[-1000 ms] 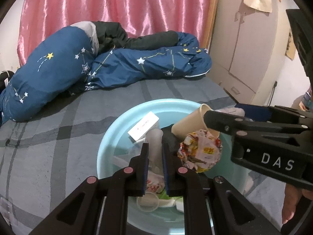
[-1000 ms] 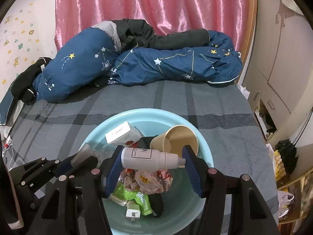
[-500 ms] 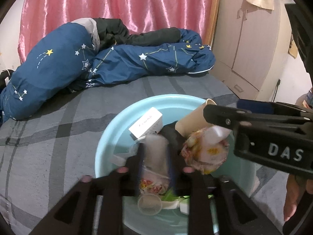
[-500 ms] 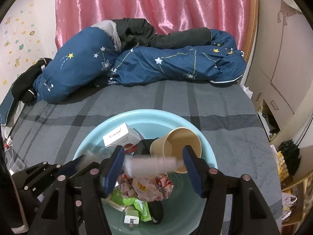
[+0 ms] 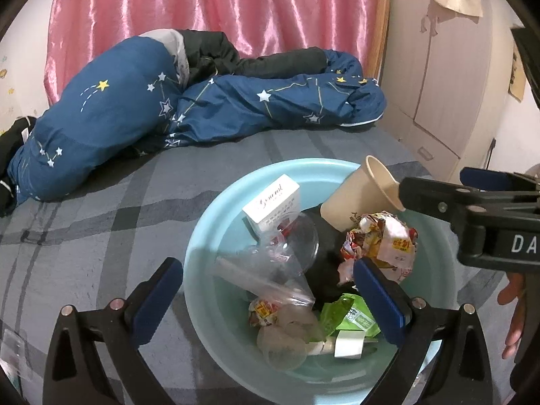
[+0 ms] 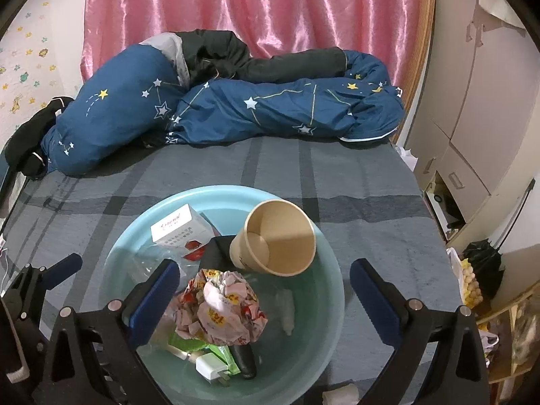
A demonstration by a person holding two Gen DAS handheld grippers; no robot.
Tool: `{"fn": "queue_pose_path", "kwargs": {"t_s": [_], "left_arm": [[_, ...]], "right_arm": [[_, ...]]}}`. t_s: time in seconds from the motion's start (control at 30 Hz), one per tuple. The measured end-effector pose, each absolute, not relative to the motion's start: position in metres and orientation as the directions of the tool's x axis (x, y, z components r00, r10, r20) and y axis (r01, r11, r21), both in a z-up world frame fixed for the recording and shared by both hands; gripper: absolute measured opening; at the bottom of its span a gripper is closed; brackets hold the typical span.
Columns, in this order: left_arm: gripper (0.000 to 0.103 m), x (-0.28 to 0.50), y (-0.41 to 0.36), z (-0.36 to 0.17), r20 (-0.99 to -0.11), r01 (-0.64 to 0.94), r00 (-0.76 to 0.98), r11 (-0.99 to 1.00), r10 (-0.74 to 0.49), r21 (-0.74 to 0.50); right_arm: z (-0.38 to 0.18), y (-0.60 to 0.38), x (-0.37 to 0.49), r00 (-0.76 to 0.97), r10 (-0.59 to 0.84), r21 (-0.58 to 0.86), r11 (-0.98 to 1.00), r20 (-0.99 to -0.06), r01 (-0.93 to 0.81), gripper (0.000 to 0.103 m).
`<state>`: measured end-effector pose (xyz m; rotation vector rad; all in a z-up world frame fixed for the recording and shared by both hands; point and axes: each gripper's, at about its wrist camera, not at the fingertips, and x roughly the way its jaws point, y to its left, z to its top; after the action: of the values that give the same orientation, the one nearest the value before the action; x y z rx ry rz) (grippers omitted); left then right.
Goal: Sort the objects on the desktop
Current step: 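Withdraw both open tools from the basin toward the remaining items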
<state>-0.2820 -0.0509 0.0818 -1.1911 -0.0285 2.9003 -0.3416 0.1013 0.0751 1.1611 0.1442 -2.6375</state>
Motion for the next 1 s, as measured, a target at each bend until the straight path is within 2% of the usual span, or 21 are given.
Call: {"fn": "queue_pose_path", "kwargs": {"t_s": [0.2,0.47,0.67,1.0], "left_arm": [[0.103,-0.271,-0.055,0.087,-0.689,0.014,-0.725,-0.999,0.017,-0.040],[0.103,-0.248,-0.062,0.090,-0.668,0.054,-0.742,-0.998,-0.053,0.019],[0.103,-0.225,-0.071,0.089,-0.659,0.082,-0.751,-0.996,-0.035,-0.041],[0.103,-0.190,-0.072,0.076,-0.661,0.108,-0.747,-0.994,-0.068,-0.020]], "right_arm": [[0.082,0.105,-0.330,-0.658,-0.205,0.013,-0.959,-0.724,0.284,0.103],[0.085,0.106,-0.308,-0.666,-0.214,-0.002,-0.951,-0.715,0.308,0.103],[0.083,0.111,-0.287,-0.657,-0.235,0.010,-0.945,-0.716,0.328,0.103],[0.070,0.125,-0.255,-0.640,-0.252,0.016,-0.936,-0.726,0.351,0.103]]}}
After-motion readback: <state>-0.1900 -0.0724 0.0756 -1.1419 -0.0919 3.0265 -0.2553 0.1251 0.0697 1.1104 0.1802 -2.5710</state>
